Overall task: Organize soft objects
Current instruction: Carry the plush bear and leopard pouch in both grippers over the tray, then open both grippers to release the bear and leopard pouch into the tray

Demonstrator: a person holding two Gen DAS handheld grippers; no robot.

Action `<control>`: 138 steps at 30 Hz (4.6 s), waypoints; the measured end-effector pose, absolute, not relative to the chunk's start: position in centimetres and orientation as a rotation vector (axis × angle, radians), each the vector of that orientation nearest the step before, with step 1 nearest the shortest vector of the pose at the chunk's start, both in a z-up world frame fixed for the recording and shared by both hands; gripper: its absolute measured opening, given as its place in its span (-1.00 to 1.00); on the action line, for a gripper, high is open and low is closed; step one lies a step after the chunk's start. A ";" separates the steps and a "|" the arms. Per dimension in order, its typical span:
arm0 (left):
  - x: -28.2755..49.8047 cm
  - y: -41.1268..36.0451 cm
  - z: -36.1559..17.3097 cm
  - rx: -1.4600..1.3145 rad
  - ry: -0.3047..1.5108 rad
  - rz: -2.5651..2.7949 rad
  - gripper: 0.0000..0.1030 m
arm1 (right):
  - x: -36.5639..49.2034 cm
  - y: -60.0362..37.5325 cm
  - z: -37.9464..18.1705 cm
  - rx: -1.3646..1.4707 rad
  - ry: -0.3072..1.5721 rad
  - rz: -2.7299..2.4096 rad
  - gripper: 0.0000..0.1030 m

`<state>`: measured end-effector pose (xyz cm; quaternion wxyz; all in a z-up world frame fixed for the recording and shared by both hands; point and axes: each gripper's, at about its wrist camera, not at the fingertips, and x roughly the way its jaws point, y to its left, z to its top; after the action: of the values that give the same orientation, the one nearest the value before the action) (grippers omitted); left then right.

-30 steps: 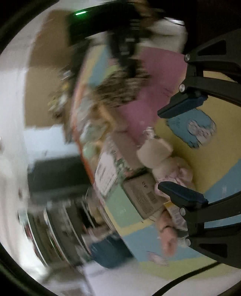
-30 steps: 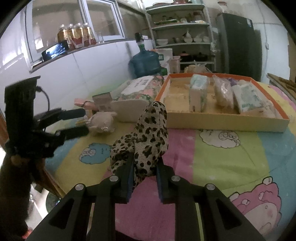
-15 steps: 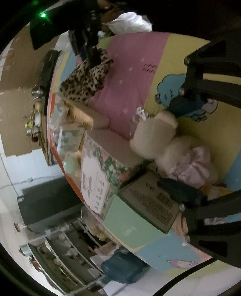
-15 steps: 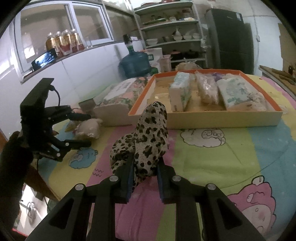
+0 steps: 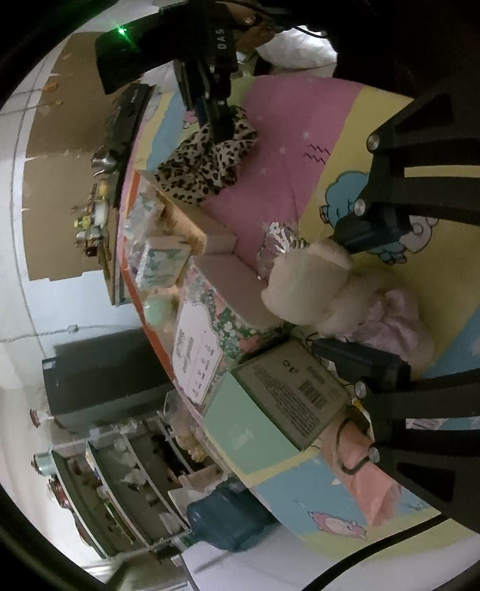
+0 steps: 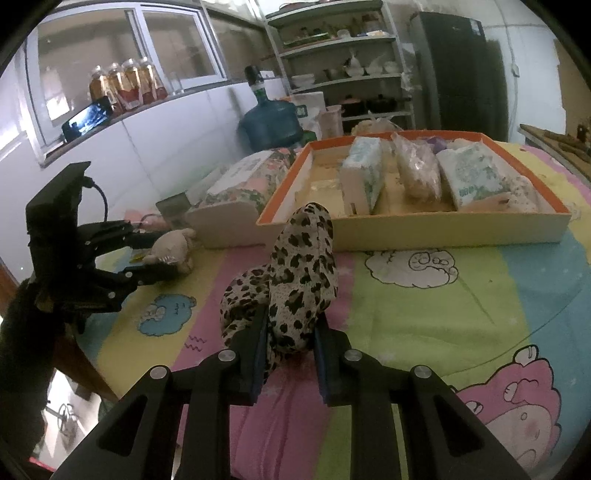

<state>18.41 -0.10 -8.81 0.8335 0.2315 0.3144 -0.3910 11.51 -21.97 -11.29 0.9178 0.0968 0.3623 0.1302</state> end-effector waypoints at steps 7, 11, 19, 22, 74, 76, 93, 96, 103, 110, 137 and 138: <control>16.3 -0.8 -7.2 0.448 0.623 -0.792 -0.22 | 10.9 -22.0 -11.0 0.208 0.727 0.269 -0.54; 14.8 -1.7 -6.2 0.437 0.584 -0.782 -0.24 | 10.7 -22.1 -10.7 0.211 0.716 0.271 -0.54; 12.1 -3.5 -3.6 0.389 0.493 -0.724 -0.27 | 9.9 -22.9 -9.9 0.228 0.685 0.261 -0.54; 10.9 -4.8 -2.9 0.378 0.483 -0.711 -0.27 | 9.6 -23.3 -9.6 0.238 0.672 0.256 -0.54; 20.9 -19.7 0.2 -0.034 0.595 -0.540 -0.26 | 11.9 -38.8 -2.7 0.202 0.490 0.063 -0.53; 21.4 -20.6 -0.4 -0.055 0.610 -0.542 -0.26 | 12.5 -39.3 -2.9 0.203 0.497 0.057 -0.54; 25.0 -24.9 -4.5 0.040 0.686 -0.437 -0.26 | 17.5 -41.8 -7.3 0.217 0.630 0.072 -0.53; 25.5 -25.2 -5.7 0.086 0.706 -0.411 -0.26 | 18.1 -41.8 -8.0 0.230 0.648 0.087 -0.53; 26.7 -24.7 -7.6 0.110 0.745 -0.385 -0.26 | 19.5 -40.9 -9.2 0.216 0.692 0.109 -0.53; 26.8 -24.0 -7.6 0.087 0.735 -0.422 -0.19 | 20.5 -41.2 -10.0 0.239 0.716 0.115 -0.34; 23.1 -22.2 -5.5 0.045 0.659 -0.465 0.46 | 16.5 -40.5 -7.5 0.132 0.651 -0.011 0.35; 22.9 -22.0 -5.4 0.040 0.656 -0.466 0.46 | 16.2 -40.6 -7.3 0.135 0.647 -0.014 0.35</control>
<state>22.95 -22.03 -5.35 0.9198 0.0195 0.3194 -0.2270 16.18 -40.60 -7.35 0.9459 0.0663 0.3175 -0.0069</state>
